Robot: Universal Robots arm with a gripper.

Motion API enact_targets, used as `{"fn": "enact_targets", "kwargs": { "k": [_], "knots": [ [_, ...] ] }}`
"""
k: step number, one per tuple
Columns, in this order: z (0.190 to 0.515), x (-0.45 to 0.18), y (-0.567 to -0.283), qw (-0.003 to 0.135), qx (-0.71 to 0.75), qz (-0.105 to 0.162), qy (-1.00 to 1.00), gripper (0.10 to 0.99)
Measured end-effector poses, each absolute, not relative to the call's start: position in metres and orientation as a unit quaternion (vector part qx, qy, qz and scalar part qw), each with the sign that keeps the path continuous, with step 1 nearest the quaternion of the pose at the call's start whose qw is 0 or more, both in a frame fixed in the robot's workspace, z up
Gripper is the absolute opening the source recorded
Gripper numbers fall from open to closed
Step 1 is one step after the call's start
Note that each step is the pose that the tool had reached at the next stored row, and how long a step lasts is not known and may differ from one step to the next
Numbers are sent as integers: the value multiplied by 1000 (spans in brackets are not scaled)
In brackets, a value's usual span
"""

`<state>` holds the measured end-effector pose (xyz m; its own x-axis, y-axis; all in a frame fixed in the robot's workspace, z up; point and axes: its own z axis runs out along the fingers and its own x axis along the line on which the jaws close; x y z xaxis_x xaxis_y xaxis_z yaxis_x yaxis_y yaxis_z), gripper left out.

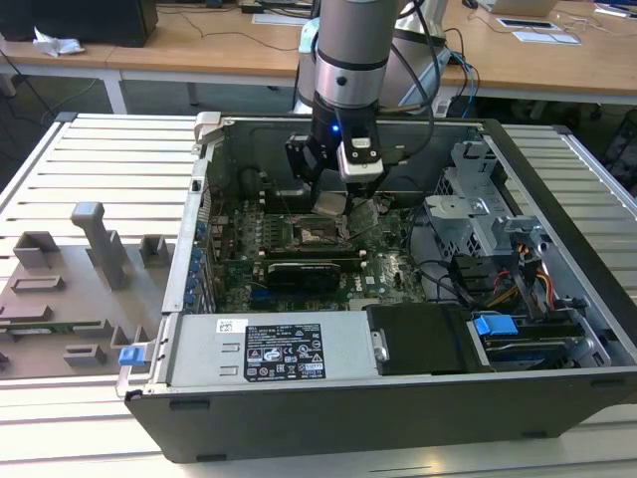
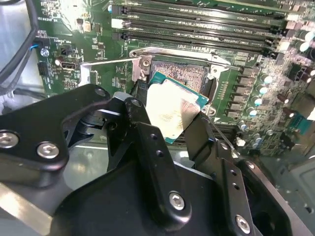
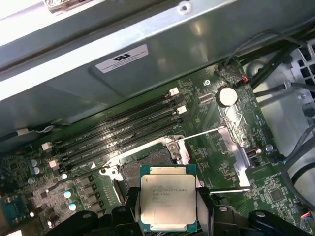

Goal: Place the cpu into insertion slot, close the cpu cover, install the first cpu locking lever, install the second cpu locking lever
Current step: 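Place the cpu into insertion slot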

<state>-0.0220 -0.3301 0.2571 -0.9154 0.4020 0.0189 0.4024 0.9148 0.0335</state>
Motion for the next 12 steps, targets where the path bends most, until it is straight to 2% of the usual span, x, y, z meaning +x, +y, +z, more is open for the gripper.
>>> {"fn": "enact_targets", "kwargs": {
  "k": [12],
  "knots": [
    [257,-22,-330,4,-288,-19,-957,541]
  ]
}}
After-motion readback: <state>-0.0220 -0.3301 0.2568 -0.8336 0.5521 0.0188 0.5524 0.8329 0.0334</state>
